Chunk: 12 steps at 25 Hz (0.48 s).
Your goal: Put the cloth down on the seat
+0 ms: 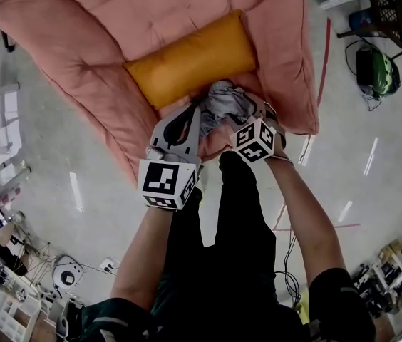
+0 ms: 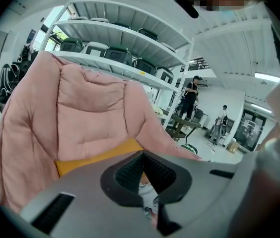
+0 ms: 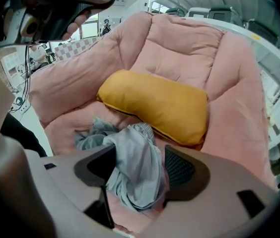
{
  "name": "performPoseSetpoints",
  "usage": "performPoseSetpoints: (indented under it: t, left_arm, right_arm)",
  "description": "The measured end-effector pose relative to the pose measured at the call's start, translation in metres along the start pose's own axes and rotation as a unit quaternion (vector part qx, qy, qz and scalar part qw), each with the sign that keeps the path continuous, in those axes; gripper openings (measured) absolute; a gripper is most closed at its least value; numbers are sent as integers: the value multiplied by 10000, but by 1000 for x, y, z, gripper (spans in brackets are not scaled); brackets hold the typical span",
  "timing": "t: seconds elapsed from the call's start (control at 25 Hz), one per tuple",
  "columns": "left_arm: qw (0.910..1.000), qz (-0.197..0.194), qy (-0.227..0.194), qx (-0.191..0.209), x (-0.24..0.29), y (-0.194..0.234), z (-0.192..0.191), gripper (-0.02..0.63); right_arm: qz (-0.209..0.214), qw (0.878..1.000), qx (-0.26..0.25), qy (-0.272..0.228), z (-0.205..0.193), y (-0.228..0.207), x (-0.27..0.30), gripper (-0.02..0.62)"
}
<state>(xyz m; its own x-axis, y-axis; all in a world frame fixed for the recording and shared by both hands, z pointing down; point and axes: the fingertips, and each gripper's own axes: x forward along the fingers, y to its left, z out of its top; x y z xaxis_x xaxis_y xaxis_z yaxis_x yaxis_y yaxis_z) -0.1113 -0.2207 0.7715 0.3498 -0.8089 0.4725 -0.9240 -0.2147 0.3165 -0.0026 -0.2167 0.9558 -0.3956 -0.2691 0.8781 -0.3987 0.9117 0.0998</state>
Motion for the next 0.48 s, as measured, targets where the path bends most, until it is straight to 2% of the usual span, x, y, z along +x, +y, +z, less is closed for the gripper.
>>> performPoseSetpoints:
  t: [0.16, 0.32, 0.48]
  left_arm:
    - [10000, -82, -8, -28, -12, -10, 12, 5]
    - [9998, -142, 49, -160, -28, -19, 25, 5]
    - [9997, -166, 11, -193, -45, -30, 48, 5]
  right_arm:
    - [-155, 9995, 172, -236, 20, -1, -39, 280]
    - [-346, 9970, 441, -531, 43, -1, -81, 225]
    - [-488, 9867, 1232, -945, 67, -13, -128, 144]
